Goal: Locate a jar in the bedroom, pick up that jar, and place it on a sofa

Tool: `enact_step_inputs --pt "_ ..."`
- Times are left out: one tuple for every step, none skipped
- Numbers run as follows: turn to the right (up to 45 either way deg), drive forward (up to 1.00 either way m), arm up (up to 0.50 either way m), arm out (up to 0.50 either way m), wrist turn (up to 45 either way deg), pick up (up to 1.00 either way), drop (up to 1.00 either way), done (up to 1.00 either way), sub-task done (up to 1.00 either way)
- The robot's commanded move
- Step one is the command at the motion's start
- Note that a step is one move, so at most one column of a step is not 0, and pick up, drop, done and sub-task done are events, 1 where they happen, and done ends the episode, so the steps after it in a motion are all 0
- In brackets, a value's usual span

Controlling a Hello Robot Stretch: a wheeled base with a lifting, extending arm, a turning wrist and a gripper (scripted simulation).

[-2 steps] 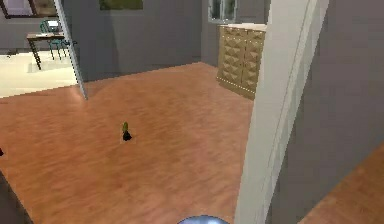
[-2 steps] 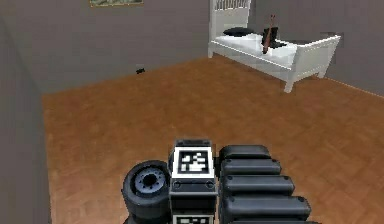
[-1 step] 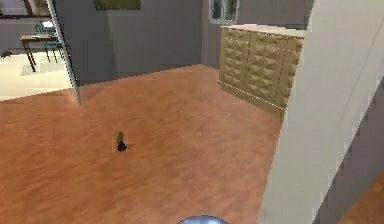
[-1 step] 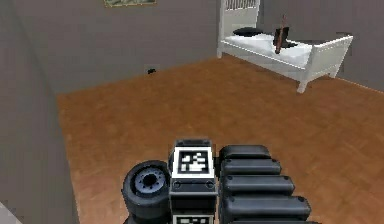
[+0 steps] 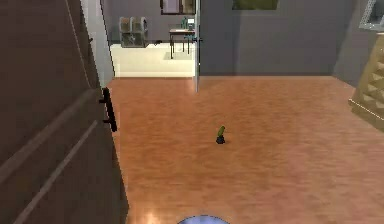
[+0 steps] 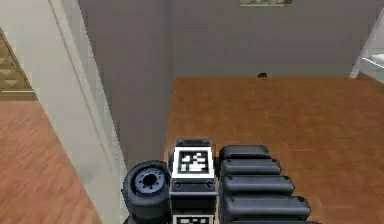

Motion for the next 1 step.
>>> enact_step_inputs --pt "0.0 1.0 0.0 0.0 0.0 0.0 0.0 0.0 0.0"
